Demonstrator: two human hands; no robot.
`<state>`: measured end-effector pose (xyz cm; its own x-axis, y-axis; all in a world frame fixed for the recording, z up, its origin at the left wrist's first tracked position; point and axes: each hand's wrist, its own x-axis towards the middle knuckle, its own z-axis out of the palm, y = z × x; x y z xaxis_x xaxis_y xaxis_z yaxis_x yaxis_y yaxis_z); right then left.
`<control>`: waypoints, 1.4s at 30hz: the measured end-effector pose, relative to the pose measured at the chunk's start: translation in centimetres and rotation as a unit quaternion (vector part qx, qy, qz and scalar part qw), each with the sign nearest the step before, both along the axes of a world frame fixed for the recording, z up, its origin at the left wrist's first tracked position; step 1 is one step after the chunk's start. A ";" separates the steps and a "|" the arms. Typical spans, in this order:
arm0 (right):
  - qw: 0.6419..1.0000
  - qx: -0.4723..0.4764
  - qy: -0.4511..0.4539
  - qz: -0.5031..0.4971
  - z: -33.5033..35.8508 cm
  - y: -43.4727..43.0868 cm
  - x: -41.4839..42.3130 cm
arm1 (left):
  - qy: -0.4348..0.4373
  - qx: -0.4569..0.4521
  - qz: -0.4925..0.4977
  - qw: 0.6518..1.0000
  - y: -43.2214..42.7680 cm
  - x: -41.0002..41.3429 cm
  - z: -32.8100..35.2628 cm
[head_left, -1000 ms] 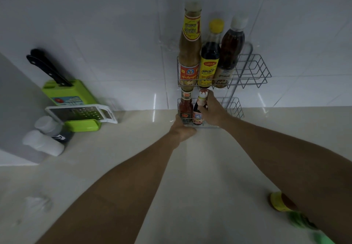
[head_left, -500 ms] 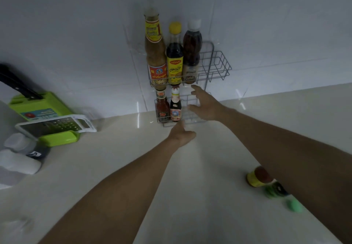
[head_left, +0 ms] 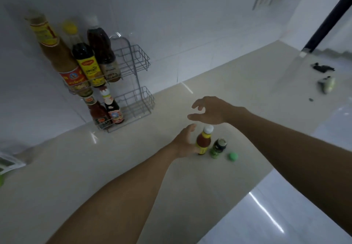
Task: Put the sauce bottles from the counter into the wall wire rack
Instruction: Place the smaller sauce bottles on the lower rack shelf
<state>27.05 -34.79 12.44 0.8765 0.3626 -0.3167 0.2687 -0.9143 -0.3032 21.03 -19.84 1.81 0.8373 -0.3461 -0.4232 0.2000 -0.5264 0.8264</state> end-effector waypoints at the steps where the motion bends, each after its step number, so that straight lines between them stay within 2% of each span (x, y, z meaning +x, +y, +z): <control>1: 0.999 -0.024 0.022 0.000 -0.1 -0.8 -0.7 | -0.004 -0.003 -0.010 1.000 -0.7 -0.2 -0.1; 4: 0.996 -0.073 0.049 0.006 -1.5 -2.5 -2.0 | -0.015 -0.007 -0.005 1.000 -2.7 -0.8 -0.4; 8: 0.999 -0.029 0.017 -0.010 -3.1 -3.2 -3.1 | -0.051 0.003 0.027 0.998 -3.9 -1.3 -1.1; 11: 1.000 -0.022 -0.003 -0.010 -2.7 -2.7 -3.3 | -0.058 -0.028 0.041 0.997 -3.7 -1.8 -1.0; 14: 0.999 0.030 -0.021 -0.028 -1.2 -1.6 -2.9 | -0.094 -0.066 0.118 0.986 -2.9 -2.5 -0.5; 17: 0.997 0.079 -0.023 -0.013 1.3 0.6 -2.6 | -0.139 -0.049 0.246 0.958 -2.0 -2.9 0.8; 20: 0.990 0.023 -0.111 0.085 3.3 3.4 -2.4 | -0.183 -0.028 0.335 0.924 -0.9 -3.0 2.7; 22: 0.967 -0.011 -0.196 0.163 4.1 5.2 -2.0 | -0.213 -0.008 0.368 0.905 0.1 -3.0 3.5; 24: 0.948 -0.055 -0.245 0.196 4.3 6.9 -1.5 | -0.234 0.025 0.389 0.891 1.3 -3.0 3.9; 26: 0.954 -0.108 -0.224 0.167 4.2 8.8 -1.1 | -0.240 0.070 0.395 0.884 2.4 -3.2 4.1; 28: 0.974 -0.135 -0.148 0.110 4.2 10.6 -0.7 | -0.236 0.101 0.399 0.880 3.5 -3.5 3.9; 30: 0.976 -0.130 -0.114 0.135 4.6 11.9 -0.4 | -0.220 0.064 0.401 0.887 4.7 -3.6 3.7; 33: 0.947 -0.060 -0.175 0.262 5.5 12.6 -0.3 | -0.214 -0.018 0.361 0.908 6.7 -3.5 3.9; 36: 0.906 -0.074 -0.271 0.316 4.8 13.1 -0.2 | -0.227 0.025 0.370 0.900 8.0 -3.4 4.5; 38: 0.931 -0.105 -0.261 0.235 3.9 14.3 -0.5 | -0.222 0.109 0.401 0.882 8.0 -3.7 4.8; 39: 0.949 -0.121 -0.221 0.191 3.9 15.1 -0.6 | -0.217 0.130 0.414 0.874 7.9 -3.9 4.7; 40: 0.960 -0.126 -0.180 0.174 3.9 15.7 -0.5 | -0.209 0.127 0.424 0.872 7.9 -4.1 4.7; 42: 0.962 -0.106 -0.135 0.214 4.5 16.2 0.0 | -0.183 0.049 0.420 0.887 8.5 -4.2 4.5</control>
<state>27.02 -18.56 16.92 0.7214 0.6613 -0.2056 0.6774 -0.7356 0.0109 16.83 -11.38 6.31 0.8696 0.4895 -0.0638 0.2844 -0.3912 0.8753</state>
